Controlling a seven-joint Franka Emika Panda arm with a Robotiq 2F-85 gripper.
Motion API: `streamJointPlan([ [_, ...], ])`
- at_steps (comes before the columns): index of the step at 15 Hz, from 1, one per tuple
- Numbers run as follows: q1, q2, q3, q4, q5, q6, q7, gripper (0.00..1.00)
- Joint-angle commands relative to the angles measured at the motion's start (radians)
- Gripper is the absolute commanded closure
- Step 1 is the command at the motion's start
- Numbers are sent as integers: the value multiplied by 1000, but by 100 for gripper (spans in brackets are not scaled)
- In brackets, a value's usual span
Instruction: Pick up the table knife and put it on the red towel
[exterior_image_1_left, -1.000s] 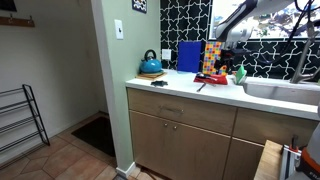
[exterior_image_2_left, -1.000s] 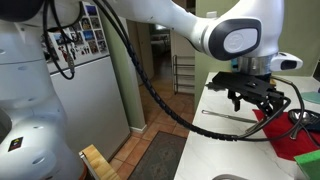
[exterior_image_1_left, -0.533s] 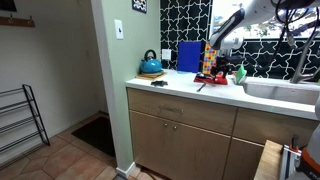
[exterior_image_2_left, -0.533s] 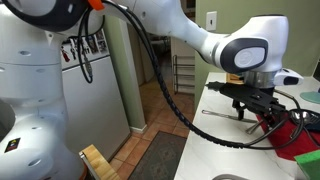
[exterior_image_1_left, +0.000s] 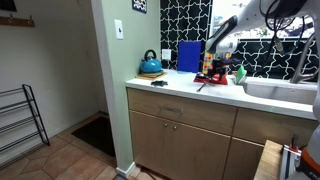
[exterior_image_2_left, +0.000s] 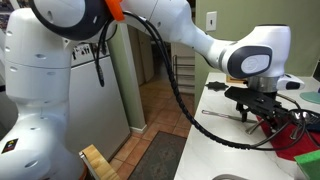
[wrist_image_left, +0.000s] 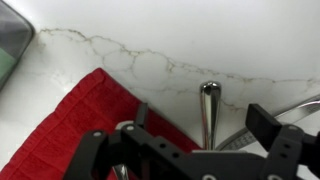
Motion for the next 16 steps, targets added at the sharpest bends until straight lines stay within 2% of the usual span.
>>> streamJointPlan([
  [1,-23,43,25,52,6,-36,24,17],
  [11,-18,65,32,83,-16,-101,71,94],
  [12,-20,65,34,86,-13,-110,66,99],
  [13,-22,64,35,88,-12,-115,60,94],
  [16,-25,52,31,89,-22,-108,43,94],
])
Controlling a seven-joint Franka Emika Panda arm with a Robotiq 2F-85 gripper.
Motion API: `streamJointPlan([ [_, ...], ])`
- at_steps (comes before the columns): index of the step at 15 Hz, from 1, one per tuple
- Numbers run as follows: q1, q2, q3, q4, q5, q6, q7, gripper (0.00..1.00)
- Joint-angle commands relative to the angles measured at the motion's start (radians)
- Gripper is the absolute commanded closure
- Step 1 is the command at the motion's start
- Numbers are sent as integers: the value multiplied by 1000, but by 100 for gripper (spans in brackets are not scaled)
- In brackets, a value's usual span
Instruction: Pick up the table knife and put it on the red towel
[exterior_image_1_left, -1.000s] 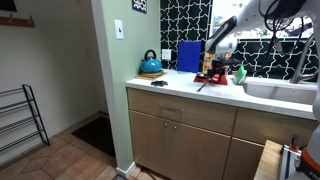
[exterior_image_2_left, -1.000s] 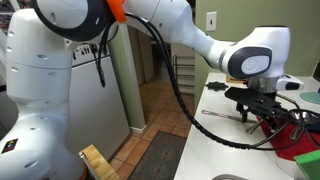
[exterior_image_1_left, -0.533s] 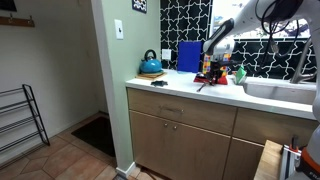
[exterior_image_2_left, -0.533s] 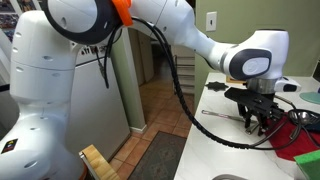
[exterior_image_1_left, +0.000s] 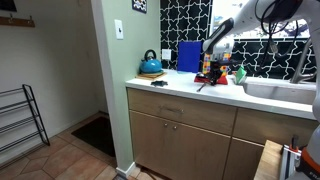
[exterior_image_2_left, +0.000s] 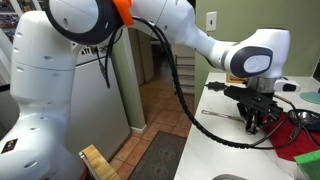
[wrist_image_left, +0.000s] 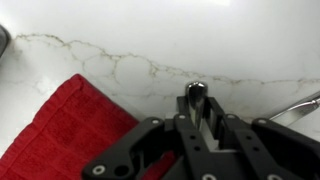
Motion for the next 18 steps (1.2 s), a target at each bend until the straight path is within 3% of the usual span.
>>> streamJointPlan([
  [1,-21,-7,8,16,-21,-16,-19,94],
  [5,-26,-43,-2,5,-81,-6,-88,94],
  [11,-56,-48,1,18,-198,13,-304,94],
  [18,-108,-18,20,35,-144,151,-569,94],
])
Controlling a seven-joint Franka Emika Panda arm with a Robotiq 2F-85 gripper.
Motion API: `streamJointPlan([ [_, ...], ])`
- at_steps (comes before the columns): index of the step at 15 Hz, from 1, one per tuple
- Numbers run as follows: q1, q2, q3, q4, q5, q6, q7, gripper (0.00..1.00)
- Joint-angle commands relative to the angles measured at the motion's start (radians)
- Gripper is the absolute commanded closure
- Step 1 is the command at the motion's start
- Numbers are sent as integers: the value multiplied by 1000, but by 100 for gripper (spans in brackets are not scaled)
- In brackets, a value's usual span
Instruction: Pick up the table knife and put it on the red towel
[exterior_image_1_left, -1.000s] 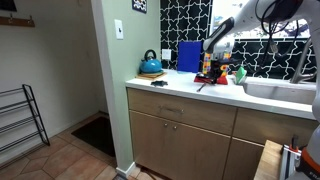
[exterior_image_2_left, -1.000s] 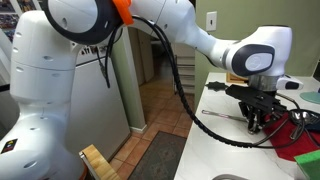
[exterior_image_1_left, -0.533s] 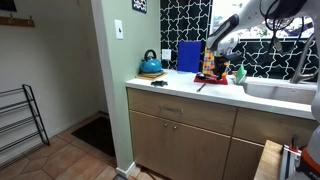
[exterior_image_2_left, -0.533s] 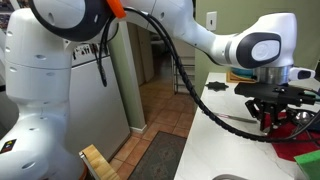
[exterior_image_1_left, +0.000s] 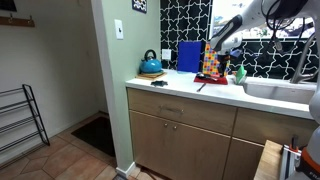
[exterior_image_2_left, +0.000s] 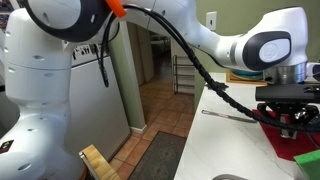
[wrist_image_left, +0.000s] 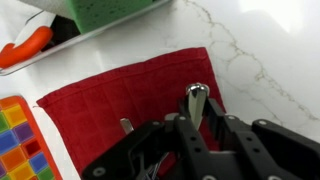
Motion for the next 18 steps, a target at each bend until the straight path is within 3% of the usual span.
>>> streamJointPlan([
  [1,-49,24,38,16,59,56,-142,94],
  [6,-88,24,87,9,215,79,-318,94],
  [11,-96,71,80,44,263,50,-323,94],
  [18,-105,141,74,81,237,46,-278,94],
])
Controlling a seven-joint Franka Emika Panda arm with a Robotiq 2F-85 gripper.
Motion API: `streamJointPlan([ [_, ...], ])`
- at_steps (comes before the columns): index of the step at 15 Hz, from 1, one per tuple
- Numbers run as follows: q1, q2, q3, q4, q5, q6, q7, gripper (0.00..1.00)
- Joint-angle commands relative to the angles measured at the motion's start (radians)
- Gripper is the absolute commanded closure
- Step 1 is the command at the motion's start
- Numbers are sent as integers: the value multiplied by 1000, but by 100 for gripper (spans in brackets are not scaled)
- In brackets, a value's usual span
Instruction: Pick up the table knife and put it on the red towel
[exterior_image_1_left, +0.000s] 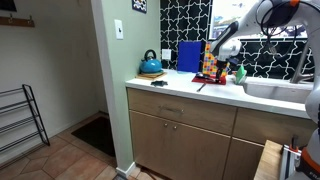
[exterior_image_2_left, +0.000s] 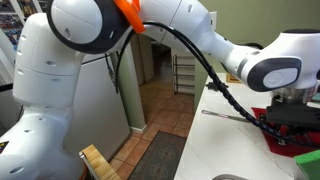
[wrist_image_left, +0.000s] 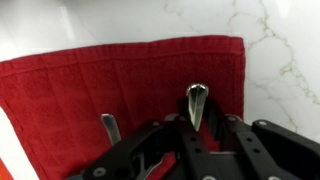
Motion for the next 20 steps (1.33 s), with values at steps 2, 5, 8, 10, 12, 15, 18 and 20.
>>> streamJointPlan([
  [2,-16,40,4,49,-6,-17,23,94],
  [5,-6,22,0,36,-24,-28,37,51],
  [8,8,-15,-6,10,-45,-65,55,29],
  [10,19,-45,-9,-3,-49,-111,84,15],
  [12,28,-89,-11,-24,-37,-153,126,1],
  [15,44,-159,-15,-45,-11,-214,218,0],
  [18,67,-233,-29,-72,0,-284,358,0],
  [20,84,-288,-38,-102,3,-317,462,0],
])
